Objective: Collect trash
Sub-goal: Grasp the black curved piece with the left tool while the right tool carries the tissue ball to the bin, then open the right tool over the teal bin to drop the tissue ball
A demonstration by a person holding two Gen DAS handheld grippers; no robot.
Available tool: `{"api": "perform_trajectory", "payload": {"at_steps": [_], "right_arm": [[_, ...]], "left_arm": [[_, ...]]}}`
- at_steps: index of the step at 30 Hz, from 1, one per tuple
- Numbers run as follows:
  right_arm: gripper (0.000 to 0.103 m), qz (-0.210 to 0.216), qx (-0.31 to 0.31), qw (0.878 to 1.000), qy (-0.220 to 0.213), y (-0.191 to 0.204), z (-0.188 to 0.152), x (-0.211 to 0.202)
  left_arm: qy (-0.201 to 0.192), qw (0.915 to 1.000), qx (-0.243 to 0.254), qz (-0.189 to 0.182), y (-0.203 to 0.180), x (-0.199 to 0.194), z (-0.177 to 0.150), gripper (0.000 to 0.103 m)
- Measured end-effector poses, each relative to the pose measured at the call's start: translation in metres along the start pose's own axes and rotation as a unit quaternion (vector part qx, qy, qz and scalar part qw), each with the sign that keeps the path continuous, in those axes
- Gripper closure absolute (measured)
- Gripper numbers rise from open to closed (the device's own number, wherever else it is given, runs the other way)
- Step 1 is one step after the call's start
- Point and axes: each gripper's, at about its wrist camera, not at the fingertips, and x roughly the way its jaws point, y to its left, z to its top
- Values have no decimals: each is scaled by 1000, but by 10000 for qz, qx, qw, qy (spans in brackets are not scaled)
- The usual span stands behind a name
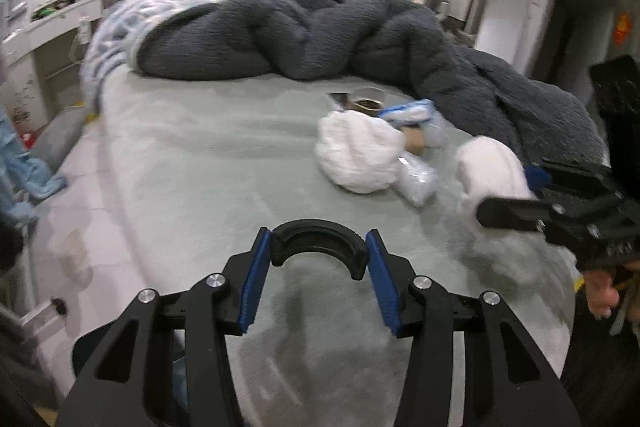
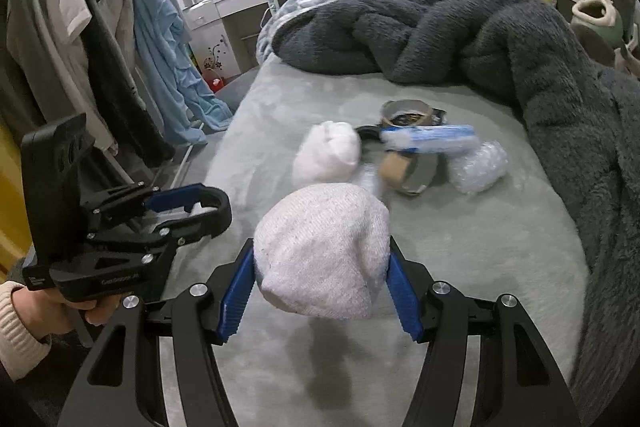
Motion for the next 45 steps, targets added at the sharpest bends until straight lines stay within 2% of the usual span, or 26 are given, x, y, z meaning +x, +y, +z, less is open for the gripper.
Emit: {"api": "perform_trajectory", "payload": {"at_steps": [8, 14, 21, 29, 35, 42, 45], "right_arm": [[40, 138, -236, 9996, -14, 52, 3, 1], [40, 239, -406, 9989, 30, 90, 9, 12], [40, 373, -560, 9975, 199, 133, 17, 39], [40, 609, -657, 9948, 475, 189, 19, 87], [40, 692, -840, 9908, 810, 226, 14, 125], [40, 588, -921, 9870, 1183, 241, 14, 160], [40, 533, -924, 9854, 1327, 242, 13, 172]], "left_arm": [[54, 9975, -443, 555, 32, -30, -15, 52], [226, 9909, -903, 973, 76, -50, -39, 52], [540, 9827, -1147, 1348, 127, -57, -71, 52], [868, 9696, -1735, 1490, 175, -60, -105, 52], [1253, 9573, -2177, 1433, 202, -52, -129, 52], [1708, 9430, -2590, 1203, 218, -38, -154, 52], [1787, 9399, -2670, 1157, 222, -38, -162, 47]]}}
